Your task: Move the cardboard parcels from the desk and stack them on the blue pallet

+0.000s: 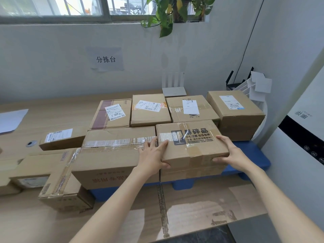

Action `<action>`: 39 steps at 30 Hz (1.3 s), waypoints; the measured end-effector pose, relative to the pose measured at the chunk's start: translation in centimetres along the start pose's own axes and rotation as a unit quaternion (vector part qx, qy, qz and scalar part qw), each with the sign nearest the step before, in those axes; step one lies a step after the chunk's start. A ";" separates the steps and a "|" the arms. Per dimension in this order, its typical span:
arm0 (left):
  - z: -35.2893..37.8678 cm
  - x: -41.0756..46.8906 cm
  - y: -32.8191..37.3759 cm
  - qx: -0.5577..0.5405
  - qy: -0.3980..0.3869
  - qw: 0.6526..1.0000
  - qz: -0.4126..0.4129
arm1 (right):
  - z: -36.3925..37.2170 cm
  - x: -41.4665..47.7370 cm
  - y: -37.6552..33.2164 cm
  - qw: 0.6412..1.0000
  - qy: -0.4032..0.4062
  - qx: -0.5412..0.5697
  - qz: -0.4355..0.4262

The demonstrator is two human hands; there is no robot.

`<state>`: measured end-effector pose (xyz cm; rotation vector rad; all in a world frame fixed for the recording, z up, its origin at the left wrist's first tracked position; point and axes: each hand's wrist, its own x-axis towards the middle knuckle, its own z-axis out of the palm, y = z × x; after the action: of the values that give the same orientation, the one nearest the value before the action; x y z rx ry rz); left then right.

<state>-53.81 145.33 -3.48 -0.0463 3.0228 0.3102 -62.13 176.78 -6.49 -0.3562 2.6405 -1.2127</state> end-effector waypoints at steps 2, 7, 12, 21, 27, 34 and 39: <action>0.0 0.0 0.1 0.001 0.001 1.000 -0.004 | 0.0 0.2 -0.1 1.000 0.002 -0.005 0.001; 0.2 0.0 0.5 -0.003 0.011 1.000 -0.009 | -0.2 0.5 -0.1 1.000 -0.001 -0.019 0.003; 0.1 0.0 0.8 -0.007 0.019 1.000 -0.014 | -0.2 0.8 -0.1 1.000 0.005 -0.024 -0.004; 0.4 0.3 1.1 -0.025 0.020 0.999 -0.021 | -0.3 1.0 -0.3 1.000 0.001 -0.025 -0.002; 0.6 0.2 1.3 -0.040 0.021 0.999 -0.020 | -0.3 1.0 -0.4 1.000 0.002 -0.025 0.001; 0.7 0.2 1.3 -0.041 0.020 0.999 -0.017 | -0.5 0.8 -0.8 0.999 0.005 -0.052 0.003; -0.2 0.3 0.9 -0.064 -0.003 0.998 -0.017 | -1.3 0.7 -1.5 0.994 -0.022 -0.103 0.014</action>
<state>-54.22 146.17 -3.10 -0.1075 2.9879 0.4983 -63.01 176.52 -4.58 -0.3729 2.7289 -0.9163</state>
